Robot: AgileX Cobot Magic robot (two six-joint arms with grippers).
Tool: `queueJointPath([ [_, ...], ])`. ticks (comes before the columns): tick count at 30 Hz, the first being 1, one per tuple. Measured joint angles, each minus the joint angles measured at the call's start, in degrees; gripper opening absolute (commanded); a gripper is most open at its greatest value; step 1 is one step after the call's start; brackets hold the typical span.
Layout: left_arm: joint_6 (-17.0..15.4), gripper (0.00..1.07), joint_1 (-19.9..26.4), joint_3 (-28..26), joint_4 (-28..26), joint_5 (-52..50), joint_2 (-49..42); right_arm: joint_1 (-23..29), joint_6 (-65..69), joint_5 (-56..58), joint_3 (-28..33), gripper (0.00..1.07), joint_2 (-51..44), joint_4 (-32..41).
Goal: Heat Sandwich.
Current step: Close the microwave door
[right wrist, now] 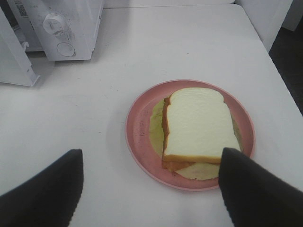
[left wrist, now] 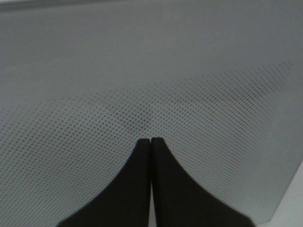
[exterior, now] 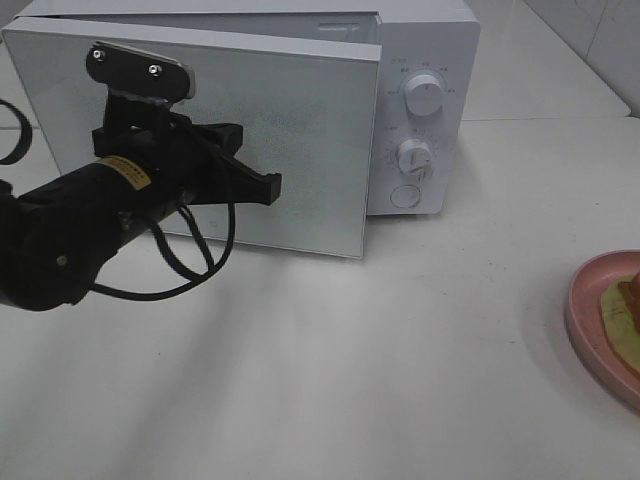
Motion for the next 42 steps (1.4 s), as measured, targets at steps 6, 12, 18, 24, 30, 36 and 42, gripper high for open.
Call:
queueJointPath([
  [6, 3.44, 0.0, -1.6, -7.45, -4.7, 0.8, 4.98, 0.0, 0.0, 0.0, 0.0, 0.76, 0.0, 0.0],
  [12, 4.98, 0.0, -1.6, -13.41, -7.22, 3.09, 8.54, 0.0, 0.0, 0.0, 0.0, 0.76, 0.0, 0.0],
  [18, 6.88, 0.0, -2.29, -17.36, -8.31, 7.16, 10.43, 0.0, 0.0, 0.0, 0.0, 0.76, 0.0, 0.0],
  [24, 8.82, 0.0, -2.69, -21.37, -10.37, 9.8, 12.55, 0.0, 0.0, 0.0, 0.0, 0.76, 0.0, 0.0],
  [30, 10.71, 0.0, -2.46, -24.64, -12.83, 11.69, 14.04, 0.0, 0.0, 0.0, 0.0, 0.76, 0.0, 0.0],
  [36, 11.12, 0.0, -2.01, -26.07, -12.95, 14.32, 14.44, 0.0, 0.0, 0.0, 0.0, 0.76, 0.0, 0.0],
  [42, 12.49, 0.0, -1.95, -26.36, -13.01, 16.33, 14.04, 0.0, 0.0, 0.0, 0.0, 0.76, 0.0, -0.06],
])
